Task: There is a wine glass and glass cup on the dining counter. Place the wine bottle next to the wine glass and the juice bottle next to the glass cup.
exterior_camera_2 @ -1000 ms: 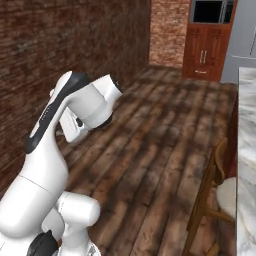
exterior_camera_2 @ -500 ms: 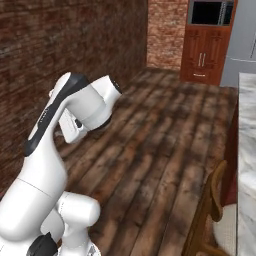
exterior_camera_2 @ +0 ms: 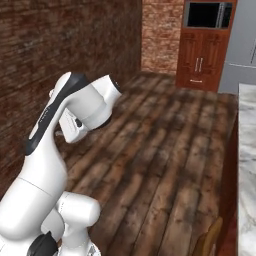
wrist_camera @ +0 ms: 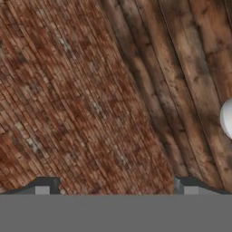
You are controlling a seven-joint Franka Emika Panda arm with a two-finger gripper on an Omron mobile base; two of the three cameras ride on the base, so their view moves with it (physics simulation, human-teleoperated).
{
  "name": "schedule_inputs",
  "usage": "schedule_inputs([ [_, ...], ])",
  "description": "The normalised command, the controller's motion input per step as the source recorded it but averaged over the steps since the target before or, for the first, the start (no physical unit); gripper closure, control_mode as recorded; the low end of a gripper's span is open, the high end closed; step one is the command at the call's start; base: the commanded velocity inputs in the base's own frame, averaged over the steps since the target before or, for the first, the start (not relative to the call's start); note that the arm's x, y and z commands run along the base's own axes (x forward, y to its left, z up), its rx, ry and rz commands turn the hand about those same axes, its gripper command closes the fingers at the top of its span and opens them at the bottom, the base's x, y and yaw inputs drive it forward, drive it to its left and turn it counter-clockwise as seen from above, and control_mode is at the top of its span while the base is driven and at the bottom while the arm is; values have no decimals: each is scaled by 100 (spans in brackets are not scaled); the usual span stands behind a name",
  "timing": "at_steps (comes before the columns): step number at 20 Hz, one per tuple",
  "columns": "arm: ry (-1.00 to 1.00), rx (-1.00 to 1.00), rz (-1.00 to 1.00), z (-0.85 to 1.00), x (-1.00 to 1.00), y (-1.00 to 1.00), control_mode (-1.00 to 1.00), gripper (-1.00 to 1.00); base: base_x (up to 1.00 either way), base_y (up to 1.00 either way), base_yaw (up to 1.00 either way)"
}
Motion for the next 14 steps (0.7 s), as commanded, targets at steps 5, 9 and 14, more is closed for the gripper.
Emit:
schedule_inputs([
  [5, 0, 0, 0, 0, 0, 0, 100, -100, 100, 0, -3],
  [9, 0, 0, 0, 0, 0, 0, 100, -100, 100, 0, -2],
  [14, 0, 0, 0, 0, 0, 0, 100, -100, 100, 0, -2],
])
